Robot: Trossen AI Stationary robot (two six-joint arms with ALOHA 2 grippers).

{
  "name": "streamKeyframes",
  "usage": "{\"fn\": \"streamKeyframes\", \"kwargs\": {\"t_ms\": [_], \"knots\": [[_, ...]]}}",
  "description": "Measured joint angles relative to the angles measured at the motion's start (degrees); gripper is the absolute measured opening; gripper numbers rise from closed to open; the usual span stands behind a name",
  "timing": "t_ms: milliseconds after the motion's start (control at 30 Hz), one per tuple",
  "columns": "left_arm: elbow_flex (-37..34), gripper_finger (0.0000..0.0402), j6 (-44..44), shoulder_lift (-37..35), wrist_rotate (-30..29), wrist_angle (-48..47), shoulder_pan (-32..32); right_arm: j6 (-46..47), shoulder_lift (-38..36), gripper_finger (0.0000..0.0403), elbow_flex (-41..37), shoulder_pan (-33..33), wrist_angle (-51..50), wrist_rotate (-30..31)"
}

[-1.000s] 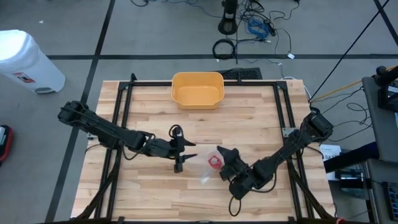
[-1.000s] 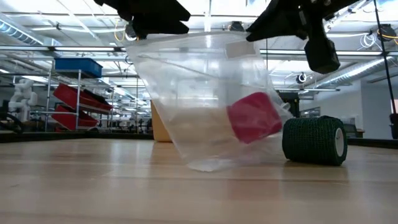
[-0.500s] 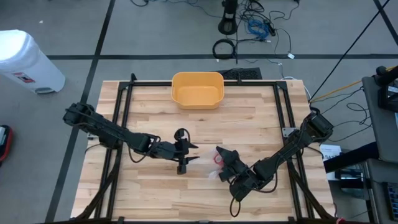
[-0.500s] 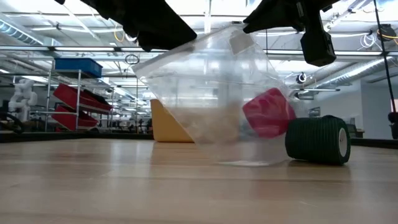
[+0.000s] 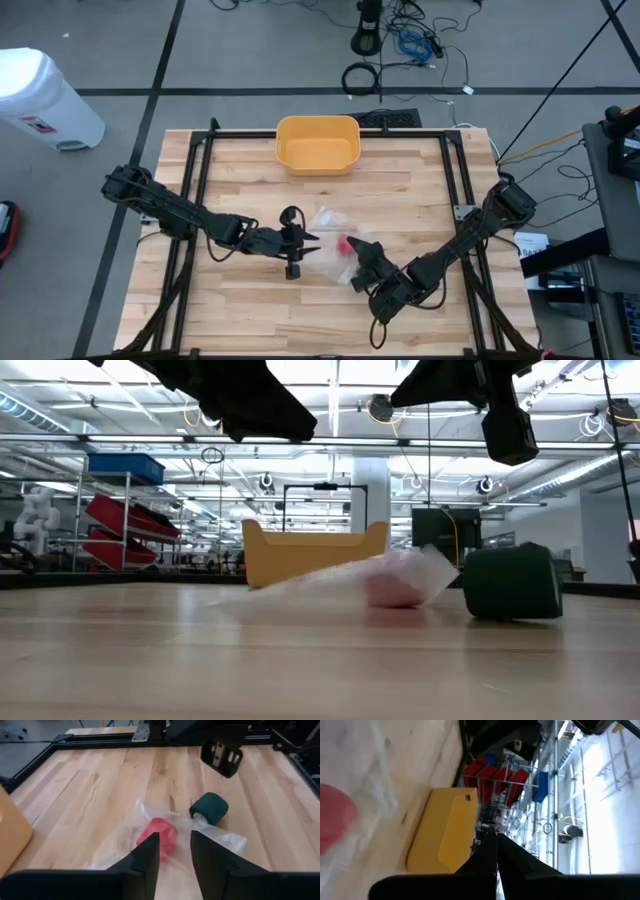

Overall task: Roll bandage
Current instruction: Open the transparent zip bag containing the rolled red bandage

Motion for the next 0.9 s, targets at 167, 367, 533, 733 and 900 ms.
{"fn": "streamKeyframes", "kwargs": {"t_ms": [167, 367, 533, 733, 900], "knots": [[0.0, 0.0095, -3.5, -0.6, -4.1, -4.5, 0.0, 13.3, -1.2, 0.0001, 0.0, -3.2, 0.3, -12.9], [0.0, 0.0075, -12.0, -4.1, -16.6, -17.0, -1.6, 37.1, -2.2, 0.0001, 0.0, -16.9, -2.0, -43.1], [0.0, 0.0063, -16.2, -5.5, -17.3, -22.4, -3.6, 44.9, -2.0, 0.0016, 0.0, -28.2, -1.3, -58.7], [-0.7, 0.0060, -22.0, -5.5, -18.3, -26.9, -5.4, 54.1, -1.2, 0.0102, 0.1, -39.1, -1.8, -75.2], [-3.3, 0.0060, -25.9, -5.5, -18.3, -27.1, -5.9, 59.6, 1.4, 0.0188, 0.0, -43.6, -6.4, -81.4]]}}
